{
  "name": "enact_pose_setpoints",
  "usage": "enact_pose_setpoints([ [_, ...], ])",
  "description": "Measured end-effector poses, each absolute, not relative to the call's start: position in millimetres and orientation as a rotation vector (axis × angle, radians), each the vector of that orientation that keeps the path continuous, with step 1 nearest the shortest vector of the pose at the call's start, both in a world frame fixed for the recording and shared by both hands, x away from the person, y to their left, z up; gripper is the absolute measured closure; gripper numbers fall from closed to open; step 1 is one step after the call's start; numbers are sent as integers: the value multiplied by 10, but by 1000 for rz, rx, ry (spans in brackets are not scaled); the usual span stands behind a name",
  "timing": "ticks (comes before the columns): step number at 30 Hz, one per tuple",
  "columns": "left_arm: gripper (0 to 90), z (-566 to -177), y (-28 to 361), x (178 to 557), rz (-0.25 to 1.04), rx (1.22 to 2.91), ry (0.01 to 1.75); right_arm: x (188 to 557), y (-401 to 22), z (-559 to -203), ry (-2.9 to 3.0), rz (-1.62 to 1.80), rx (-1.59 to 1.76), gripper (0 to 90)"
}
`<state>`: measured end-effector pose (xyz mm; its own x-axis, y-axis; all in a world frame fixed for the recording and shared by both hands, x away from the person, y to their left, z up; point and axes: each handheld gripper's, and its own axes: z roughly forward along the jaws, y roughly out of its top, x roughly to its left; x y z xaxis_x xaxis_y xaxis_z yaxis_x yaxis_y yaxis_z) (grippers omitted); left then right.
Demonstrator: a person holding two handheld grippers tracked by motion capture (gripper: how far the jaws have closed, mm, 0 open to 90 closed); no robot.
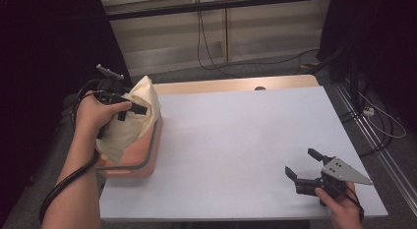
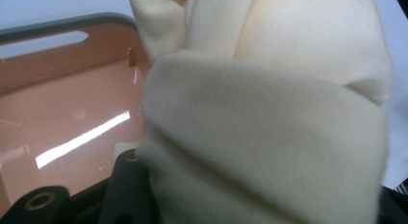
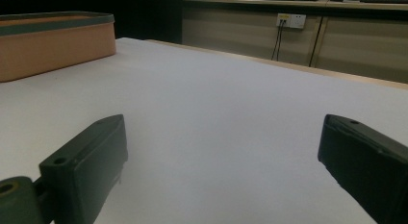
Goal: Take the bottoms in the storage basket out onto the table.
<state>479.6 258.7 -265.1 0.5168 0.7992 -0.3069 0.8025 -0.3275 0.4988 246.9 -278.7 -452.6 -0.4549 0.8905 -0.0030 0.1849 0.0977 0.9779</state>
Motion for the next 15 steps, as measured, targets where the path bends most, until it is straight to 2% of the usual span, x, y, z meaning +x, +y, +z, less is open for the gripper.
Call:
enact_pose_setpoints([
  [15, 518, -2551, 2301, 4732, -48, 2173, 1221, 2454, -2785, -4518, 1729, 1411, 1064, 29],
])
